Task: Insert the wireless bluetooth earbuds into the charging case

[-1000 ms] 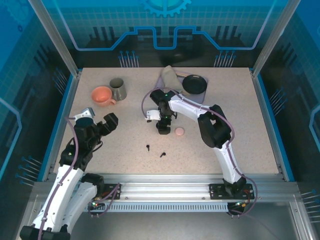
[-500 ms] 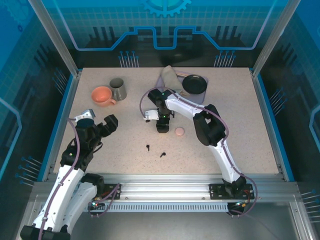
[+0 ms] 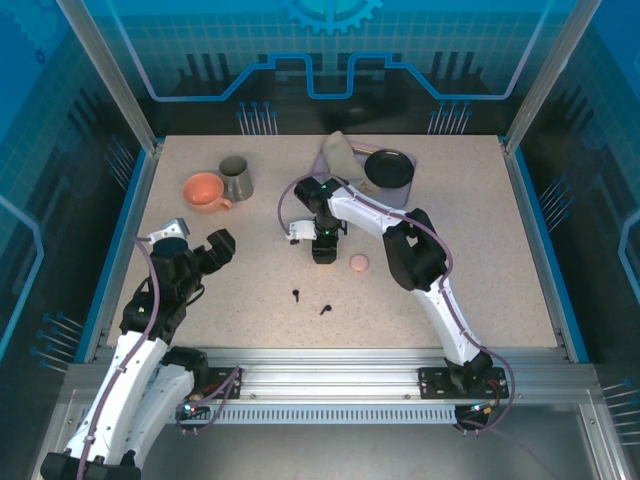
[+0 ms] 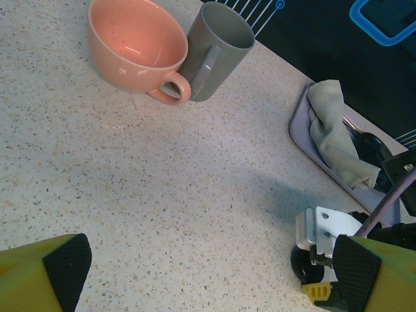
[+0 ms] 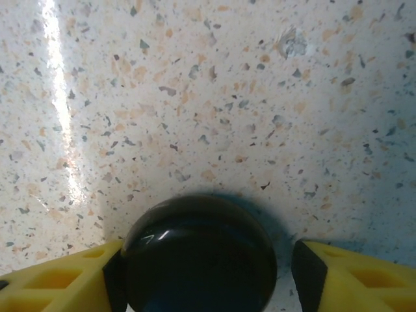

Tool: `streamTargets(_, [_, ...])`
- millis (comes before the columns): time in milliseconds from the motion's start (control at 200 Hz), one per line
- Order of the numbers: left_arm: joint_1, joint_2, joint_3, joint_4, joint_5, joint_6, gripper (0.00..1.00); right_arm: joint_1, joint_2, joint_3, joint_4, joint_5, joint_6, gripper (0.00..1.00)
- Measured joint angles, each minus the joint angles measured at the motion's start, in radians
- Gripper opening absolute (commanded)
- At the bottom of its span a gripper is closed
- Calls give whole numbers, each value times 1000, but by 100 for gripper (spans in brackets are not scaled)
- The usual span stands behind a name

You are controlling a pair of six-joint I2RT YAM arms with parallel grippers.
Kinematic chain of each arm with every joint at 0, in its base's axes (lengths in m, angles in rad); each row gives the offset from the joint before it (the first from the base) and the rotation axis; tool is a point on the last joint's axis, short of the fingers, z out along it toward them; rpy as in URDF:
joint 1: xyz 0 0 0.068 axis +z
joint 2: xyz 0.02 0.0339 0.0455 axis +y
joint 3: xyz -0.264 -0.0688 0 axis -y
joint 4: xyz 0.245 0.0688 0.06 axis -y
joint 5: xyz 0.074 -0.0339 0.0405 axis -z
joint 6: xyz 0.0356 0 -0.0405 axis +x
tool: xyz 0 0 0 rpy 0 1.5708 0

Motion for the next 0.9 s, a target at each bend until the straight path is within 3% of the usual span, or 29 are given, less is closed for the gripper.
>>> streamTargets(515, [1, 0, 0, 0, 28, 0, 99, -3, -19, -26, 18, -14, -3, 53])
streamTargets(900, [1, 53, 0, 33, 233, -2, 96, -23, -322, -314, 165, -57, 3, 51])
